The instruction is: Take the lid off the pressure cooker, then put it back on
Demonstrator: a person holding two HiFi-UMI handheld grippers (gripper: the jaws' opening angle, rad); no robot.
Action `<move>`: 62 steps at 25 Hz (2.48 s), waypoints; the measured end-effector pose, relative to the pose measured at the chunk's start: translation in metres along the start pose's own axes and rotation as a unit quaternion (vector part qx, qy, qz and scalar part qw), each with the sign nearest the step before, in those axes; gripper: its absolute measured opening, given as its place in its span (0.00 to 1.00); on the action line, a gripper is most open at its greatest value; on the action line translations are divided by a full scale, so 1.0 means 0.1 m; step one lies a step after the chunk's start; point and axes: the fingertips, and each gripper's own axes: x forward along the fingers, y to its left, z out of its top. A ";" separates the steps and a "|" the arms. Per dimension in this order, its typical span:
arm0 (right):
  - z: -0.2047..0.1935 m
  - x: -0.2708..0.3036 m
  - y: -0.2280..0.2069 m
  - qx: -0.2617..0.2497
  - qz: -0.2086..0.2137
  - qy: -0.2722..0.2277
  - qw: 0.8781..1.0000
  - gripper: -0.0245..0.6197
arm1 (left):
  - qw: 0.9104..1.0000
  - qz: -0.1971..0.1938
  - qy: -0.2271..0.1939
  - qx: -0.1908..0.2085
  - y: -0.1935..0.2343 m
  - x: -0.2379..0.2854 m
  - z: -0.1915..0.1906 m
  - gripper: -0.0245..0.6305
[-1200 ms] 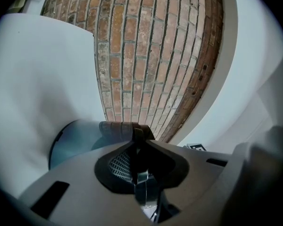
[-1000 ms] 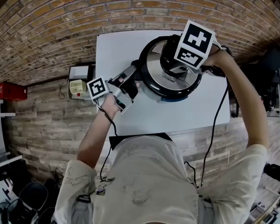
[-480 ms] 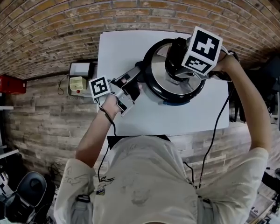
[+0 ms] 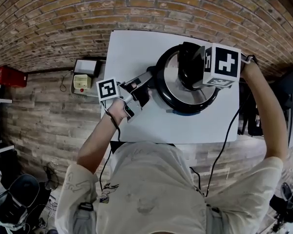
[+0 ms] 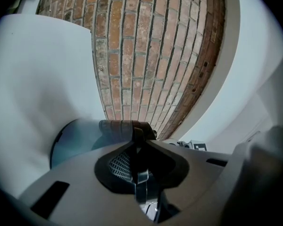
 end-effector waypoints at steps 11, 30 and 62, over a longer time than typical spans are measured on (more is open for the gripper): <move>0.01 0.01 0.03 -0.080 0.005 0.023 0.997 0.52 | 1.000 0.000 0.005 -0.001 -0.01 -0.01 0.00 0.14; 0.01 0.02 0.02 -0.063 0.000 0.035 0.997 0.52 | 1.000 0.006 0.007 0.004 0.01 -0.01 0.00 0.14; 0.29 -0.81 0.34 0.020 -0.229 -0.331 0.915 0.66 | 0.909 0.162 -0.109 0.367 -0.74 -0.60 0.41 0.25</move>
